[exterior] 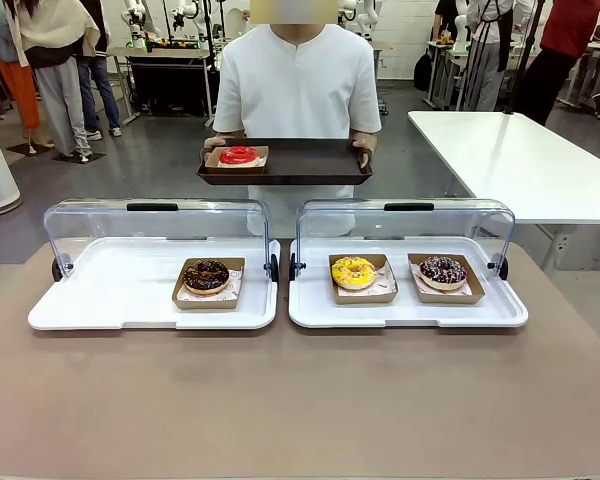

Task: Provide the desired donut to the person.
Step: Pick up and lift the Paper togo box containing the Donut pointed at by the person.

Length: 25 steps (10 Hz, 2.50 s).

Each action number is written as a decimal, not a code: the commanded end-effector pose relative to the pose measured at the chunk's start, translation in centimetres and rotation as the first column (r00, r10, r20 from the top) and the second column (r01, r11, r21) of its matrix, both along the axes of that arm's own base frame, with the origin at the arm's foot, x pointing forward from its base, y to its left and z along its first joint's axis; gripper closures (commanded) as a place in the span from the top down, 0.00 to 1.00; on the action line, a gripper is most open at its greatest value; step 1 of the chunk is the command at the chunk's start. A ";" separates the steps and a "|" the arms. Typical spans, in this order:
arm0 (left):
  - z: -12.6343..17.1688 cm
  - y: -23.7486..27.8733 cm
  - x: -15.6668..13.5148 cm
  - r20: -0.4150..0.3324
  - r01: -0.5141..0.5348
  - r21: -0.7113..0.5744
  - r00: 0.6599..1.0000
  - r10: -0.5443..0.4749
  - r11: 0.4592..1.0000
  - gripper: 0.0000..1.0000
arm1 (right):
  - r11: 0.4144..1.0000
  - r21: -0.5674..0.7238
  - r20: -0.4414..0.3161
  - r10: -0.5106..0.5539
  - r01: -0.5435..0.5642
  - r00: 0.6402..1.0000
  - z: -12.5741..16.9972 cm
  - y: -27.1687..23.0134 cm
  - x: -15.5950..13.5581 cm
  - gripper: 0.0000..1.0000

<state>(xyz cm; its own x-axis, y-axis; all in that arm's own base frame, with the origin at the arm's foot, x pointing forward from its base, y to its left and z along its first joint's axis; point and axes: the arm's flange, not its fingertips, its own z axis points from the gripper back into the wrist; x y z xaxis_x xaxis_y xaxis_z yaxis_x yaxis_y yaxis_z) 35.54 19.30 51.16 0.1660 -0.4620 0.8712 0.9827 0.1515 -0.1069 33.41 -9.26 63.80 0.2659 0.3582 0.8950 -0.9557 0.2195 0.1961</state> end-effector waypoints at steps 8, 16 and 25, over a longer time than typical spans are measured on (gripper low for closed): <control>0.1 0.1 0.0 0.008 -0.001 -0.015 1.000 0.001 1.000 1.00 | 1.000 0.002 0.000 0.007 -0.007 1.000 0.0 0.0 -0.1 1.00; 0.1 0.1 0.0 0.008 -0.001 -0.015 1.000 0.001 1.000 1.00 | 1.000 0.002 0.000 0.007 -0.007 1.000 0.0 0.0 -0.1 1.00; 0.1 0.1 0.0 0.008 -0.001 -0.015 1.000 0.001 1.000 1.00 | 1.000 0.002 0.000 0.007 -0.007 1.000 0.0 0.0 -0.1 1.00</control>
